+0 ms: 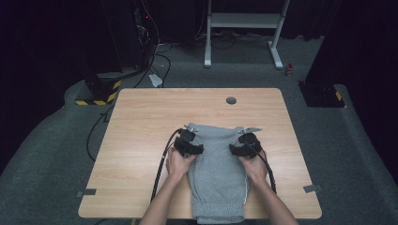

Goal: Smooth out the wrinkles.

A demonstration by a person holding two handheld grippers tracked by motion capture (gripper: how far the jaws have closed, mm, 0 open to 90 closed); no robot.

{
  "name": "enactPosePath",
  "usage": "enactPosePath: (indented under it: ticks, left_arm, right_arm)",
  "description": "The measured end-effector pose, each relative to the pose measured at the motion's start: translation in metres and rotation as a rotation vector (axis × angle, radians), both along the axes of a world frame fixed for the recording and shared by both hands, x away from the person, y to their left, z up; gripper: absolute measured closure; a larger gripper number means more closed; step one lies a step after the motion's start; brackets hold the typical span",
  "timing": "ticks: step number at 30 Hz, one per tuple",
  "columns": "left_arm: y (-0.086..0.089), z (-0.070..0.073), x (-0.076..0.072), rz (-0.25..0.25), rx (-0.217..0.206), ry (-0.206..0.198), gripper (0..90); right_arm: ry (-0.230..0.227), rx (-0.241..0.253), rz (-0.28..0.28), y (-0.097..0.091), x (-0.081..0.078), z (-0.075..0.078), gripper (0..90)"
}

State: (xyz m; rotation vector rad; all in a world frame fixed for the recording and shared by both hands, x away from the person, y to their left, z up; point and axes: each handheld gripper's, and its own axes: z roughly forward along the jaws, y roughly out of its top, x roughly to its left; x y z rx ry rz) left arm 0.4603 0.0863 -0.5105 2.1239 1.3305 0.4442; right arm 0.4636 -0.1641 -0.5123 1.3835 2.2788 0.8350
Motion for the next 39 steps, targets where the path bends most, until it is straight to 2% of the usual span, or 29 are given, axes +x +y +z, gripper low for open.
enactPosePath:
  ticks: [2,6,13,16,21,22,28,32,36,39]
  left_arm:
    - [0.000,0.000,0.000,-0.005,-0.001,-0.004,36.9]
    - [0.000,0.000,0.001,-0.003,-0.007,-0.007,41.5]
    - [-0.004,0.004,0.005,-0.035,0.005,0.013,52.1]
    - [-0.005,0.004,0.005,-0.045,-0.005,0.010,58.9]
    - [-0.005,0.005,0.007,-0.060,-0.038,0.038,73.7]
    - [-0.005,0.004,0.008,-0.053,-0.064,0.051,76.7]
    - [0.005,0.004,0.012,-0.055,-0.139,0.097,82.1]
    - [0.010,0.008,0.011,-0.076,-0.164,0.088,82.9]
    - [0.015,0.018,0.008,-0.088,-0.211,0.068,83.2]
    - [0.018,0.024,0.007,-0.098,-0.224,0.067,83.2]
  right_arm:
    - [0.007,-0.011,0.014,0.000,0.002,0.001,34.3]
    - [0.038,-0.026,0.045,0.003,0.005,0.005,44.4]
    - [0.030,-0.025,0.064,0.006,0.005,0.006,57.2]
    - [0.053,-0.026,0.066,0.008,0.006,0.008,64.0]
    - [0.077,-0.034,0.083,0.012,0.008,0.010,73.8]
    - [0.074,-0.033,0.089,0.011,0.008,0.010,74.5]
    - [0.108,0.010,0.097,0.006,0.012,0.011,78.7]
    - [0.092,0.028,0.108,0.003,0.010,0.013,79.4]
    - [0.071,0.047,0.120,-0.001,0.007,0.022,79.7]
    - [0.051,0.084,0.132,-0.006,0.004,0.031,79.8]
